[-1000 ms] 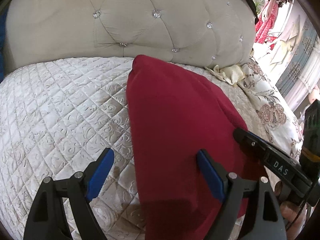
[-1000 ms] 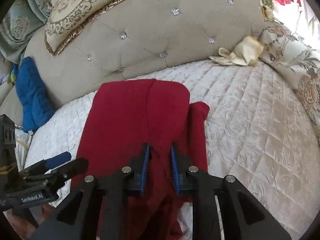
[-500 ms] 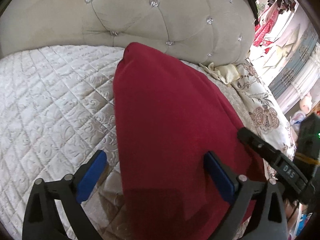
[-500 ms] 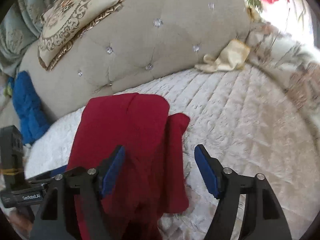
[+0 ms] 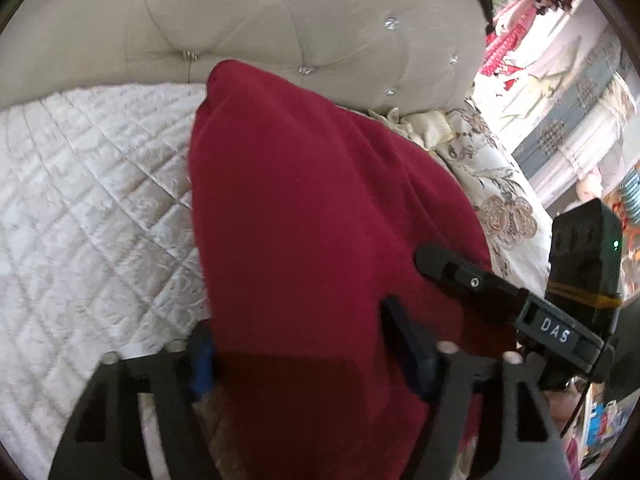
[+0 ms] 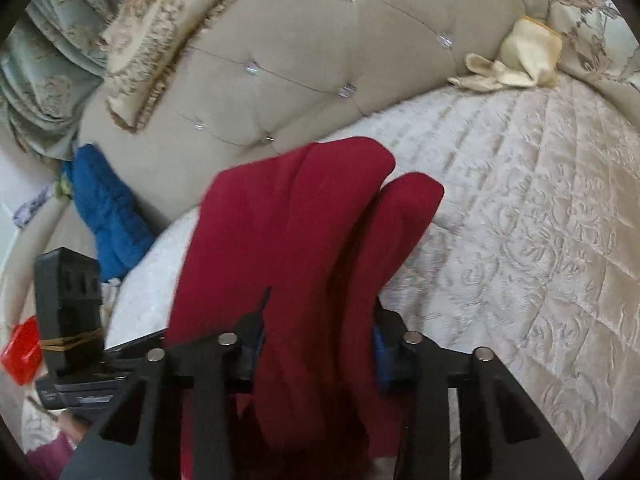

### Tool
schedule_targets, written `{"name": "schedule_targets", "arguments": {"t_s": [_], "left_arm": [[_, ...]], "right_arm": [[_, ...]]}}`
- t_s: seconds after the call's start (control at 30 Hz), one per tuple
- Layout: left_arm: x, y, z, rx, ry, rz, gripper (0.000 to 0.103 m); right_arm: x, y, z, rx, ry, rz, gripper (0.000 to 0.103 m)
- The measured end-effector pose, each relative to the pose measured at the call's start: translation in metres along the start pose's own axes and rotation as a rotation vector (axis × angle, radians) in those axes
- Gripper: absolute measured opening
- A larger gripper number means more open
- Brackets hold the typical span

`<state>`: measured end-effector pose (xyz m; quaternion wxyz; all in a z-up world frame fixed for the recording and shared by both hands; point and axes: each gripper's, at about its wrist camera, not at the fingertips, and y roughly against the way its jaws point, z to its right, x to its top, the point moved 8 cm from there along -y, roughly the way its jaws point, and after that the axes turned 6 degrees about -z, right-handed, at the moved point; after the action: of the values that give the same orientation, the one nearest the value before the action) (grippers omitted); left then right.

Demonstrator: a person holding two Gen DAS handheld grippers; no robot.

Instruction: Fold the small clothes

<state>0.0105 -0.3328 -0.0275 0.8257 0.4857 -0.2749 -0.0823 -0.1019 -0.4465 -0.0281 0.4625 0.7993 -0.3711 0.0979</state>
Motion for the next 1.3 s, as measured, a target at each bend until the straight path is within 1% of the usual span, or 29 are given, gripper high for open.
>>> {"name": "schedule_targets", "arguments": {"t_s": [0.07, 0.13, 0.17, 0.27, 0.33, 0.4, 0.47, 0.5, 0.53, 0.57, 0.6, 0.63, 0.7, 0.77, 0.8, 0.87, 0.9, 0.97, 1.03, 1.07, 1.13, 1.23, 1.27, 1.3], "left_arm": [[-0.004, 0.020, 0.002, -0.010, -0.003, -0.007, 0.060], [-0.014, 0.046, 0.001, 0.013, -0.002, -0.007, 0.060], [-0.018, 0.054, 0.001, 0.018, -0.001, -0.003, 0.060], [-0.042, 0.089, -0.010, 0.055, 0.020, 0.003, 0.060], [-0.063, 0.101, -0.022, 0.086, 0.050, -0.007, 0.060], [-0.082, 0.102, -0.034, 0.112, 0.079, -0.020, 0.061], [-0.100, 0.093, -0.047, 0.136, 0.104, -0.045, 0.062], [-0.110, 0.087, -0.054, 0.151, 0.115, -0.061, 0.067], [-0.115, 0.086, -0.057, 0.157, 0.115, -0.053, 0.070], [-0.117, 0.088, -0.058, 0.167, 0.114, -0.030, 0.073], [-0.118, 0.093, -0.057, 0.181, 0.108, -0.013, 0.073], [-0.119, 0.100, -0.055, 0.213, 0.087, 0.003, 0.074], [-0.119, 0.110, -0.054, 0.267, 0.060, 0.038, 0.074], [-0.120, 0.125, -0.056, 0.335, 0.054, 0.106, 0.075], [-0.121, 0.132, -0.057, 0.347, 0.057, 0.137, 0.075], [-0.125, 0.138, -0.058, 0.361, 0.066, 0.160, 0.075], [-0.129, 0.142, -0.060, 0.378, 0.075, 0.167, 0.075], [-0.131, 0.146, -0.061, 0.400, 0.077, 0.174, 0.075], [-0.137, 0.154, -0.062, 0.433, 0.071, 0.196, 0.075], [-0.136, 0.153, -0.060, 0.442, 0.069, 0.207, 0.075], [-0.139, 0.160, -0.058, 0.452, 0.062, 0.229, 0.075], [-0.141, 0.167, -0.051, 0.464, 0.051, 0.254, 0.075], [-0.141, 0.172, -0.047, 0.470, 0.039, 0.271, 0.075], [-0.142, 0.175, -0.044, 0.477, 0.030, 0.285, 0.075]], "right_arm": [[-0.003, 0.010, -0.016, 0.036, -0.004, 0.009, 0.015], [-0.008, 0.019, -0.037, 0.087, -0.020, 0.002, 0.015], [-0.011, 0.021, -0.045, 0.098, -0.025, -0.009, 0.015], [-0.029, 0.024, -0.075, 0.151, -0.035, -0.038, 0.015], [-0.043, 0.020, -0.092, 0.158, -0.030, -0.069, 0.015], [-0.060, 0.011, -0.104, 0.158, -0.021, -0.093, 0.017], [-0.075, -0.003, -0.104, 0.121, -0.034, -0.119, 0.023], [-0.088, -0.012, -0.098, 0.060, -0.040, -0.153, 0.027], [-0.095, -0.013, -0.092, -0.001, -0.030, -0.164, 0.030], [-0.100, -0.008, -0.091, -0.034, -0.008, -0.151, 0.030], [-0.101, 0.001, -0.093, -0.043, 0.010, -0.132, 0.030], [-0.102, 0.008, -0.095, -0.054, 0.021, -0.118, 0.030], [-0.105, 0.035, -0.112, -0.093, 0.100, -0.066, 0.029], [-0.108, 0.052, -0.138, -0.089, 0.204, -0.025, 0.028], [-0.111, 0.056, -0.148, -0.072, 0.239, -0.014, 0.028], [-0.119, 0.050, -0.165, -0.042, 0.298, -0.041, 0.024], [-0.125, 0.041, -0.169, -0.052, 0.335, -0.064, 0.020], [-0.134, 0.026, -0.163, -0.121, 0.381, -0.091, 0.016], [-0.139, 0.015, -0.147, -0.189, 0.374, -0.124, 0.008], [-0.144, 0.009, -0.136, -0.209, 0.344, -0.146, 0.007], [-0.145, 0.009, -0.133, -0.184, 0.305, -0.124, 0.007], [-0.147, 0.017, -0.138, -0.193, 0.295, -0.102, 0.008], [-0.147, 0.022, -0.141, -0.191, 0.291, -0.089, 0.009], [-0.147, 0.027, -0.145, -0.185, 0.289, -0.075, 0.014]]}}
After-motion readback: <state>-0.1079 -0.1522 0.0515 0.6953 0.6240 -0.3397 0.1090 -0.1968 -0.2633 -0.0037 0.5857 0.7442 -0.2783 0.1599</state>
